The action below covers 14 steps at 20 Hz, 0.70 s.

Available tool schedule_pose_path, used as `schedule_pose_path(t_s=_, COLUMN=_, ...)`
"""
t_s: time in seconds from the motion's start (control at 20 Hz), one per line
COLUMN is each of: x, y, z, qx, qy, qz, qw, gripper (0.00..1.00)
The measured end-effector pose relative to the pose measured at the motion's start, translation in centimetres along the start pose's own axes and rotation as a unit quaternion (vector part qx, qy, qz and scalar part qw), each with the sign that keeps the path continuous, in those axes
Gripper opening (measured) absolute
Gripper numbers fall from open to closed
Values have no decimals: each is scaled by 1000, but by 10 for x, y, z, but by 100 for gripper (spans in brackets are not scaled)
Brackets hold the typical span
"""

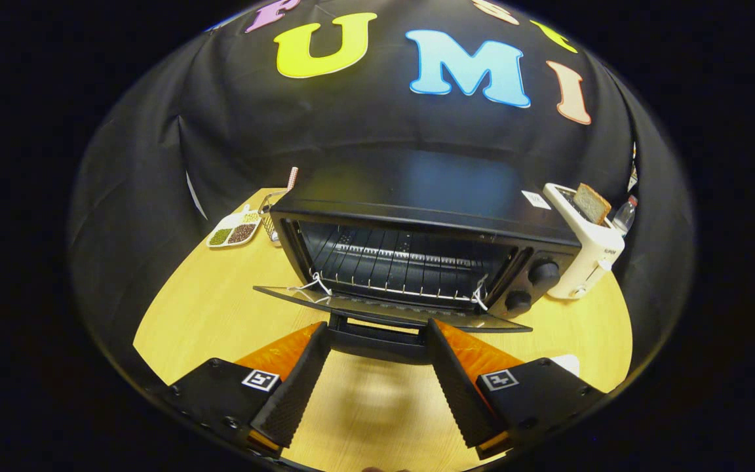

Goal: Open the toaster oven, put the food inside, and close the toaster oven door.

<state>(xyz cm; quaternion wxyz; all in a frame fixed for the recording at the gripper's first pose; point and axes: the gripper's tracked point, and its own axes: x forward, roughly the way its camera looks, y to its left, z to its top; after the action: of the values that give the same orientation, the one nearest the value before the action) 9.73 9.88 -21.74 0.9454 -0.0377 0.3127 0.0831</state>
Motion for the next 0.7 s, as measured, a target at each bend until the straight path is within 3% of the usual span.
schedule_pose_path(t_s=0.15, x=-6, y=6, z=-42, qx=39, qy=48, qz=26, qw=998, gripper=89)
schedule_pose_path(t_s=0.35, x=5, y=-6, z=-93, qx=80, qy=122, qz=33, qw=989, gripper=91)
schedule_pose_path(t_s=0.7, x=-22, y=-45, z=-130, qx=57, qy=158, qz=18, qw=986, gripper=96)
